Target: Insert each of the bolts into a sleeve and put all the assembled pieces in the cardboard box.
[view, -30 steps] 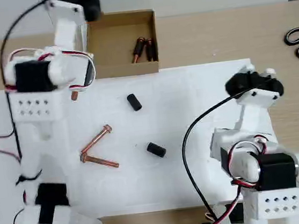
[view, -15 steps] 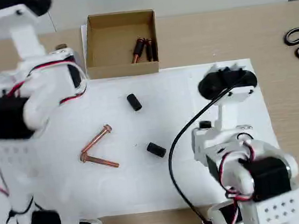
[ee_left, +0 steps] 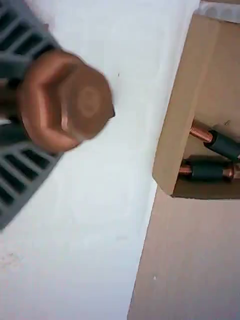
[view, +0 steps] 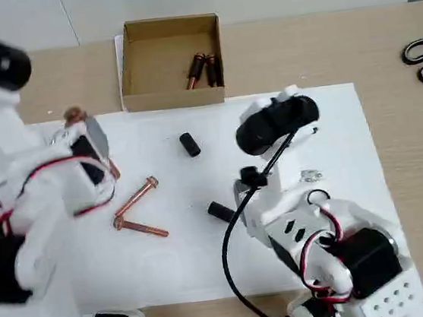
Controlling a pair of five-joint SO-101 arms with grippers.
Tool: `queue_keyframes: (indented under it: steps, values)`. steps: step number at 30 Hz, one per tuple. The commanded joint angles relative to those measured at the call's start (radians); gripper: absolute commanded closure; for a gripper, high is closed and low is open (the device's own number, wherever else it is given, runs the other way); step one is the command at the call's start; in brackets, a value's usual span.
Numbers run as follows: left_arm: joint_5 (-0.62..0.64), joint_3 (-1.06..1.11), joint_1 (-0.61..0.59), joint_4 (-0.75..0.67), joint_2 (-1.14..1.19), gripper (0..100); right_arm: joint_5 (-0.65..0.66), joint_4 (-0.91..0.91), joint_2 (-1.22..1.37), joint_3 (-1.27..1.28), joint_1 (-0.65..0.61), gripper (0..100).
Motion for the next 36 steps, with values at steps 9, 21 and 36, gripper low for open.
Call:
queue_keyframes:
  steps: [9,21,36]
  values:
    - [0.172,0.295,0.114,-0.110,-0.316,99,0.011,-0.252,-0.010,0.118,-0.206,99.5]
    - [0.175,0.484,0.129,-0.244,-0.443,99,0.071,-0.257,-0.159,0.210,-0.317,99.5]
    - [0.209,0.593,0.356,-0.459,-0.446,99,0.198,-0.337,-0.432,0.428,-0.320,99.5]
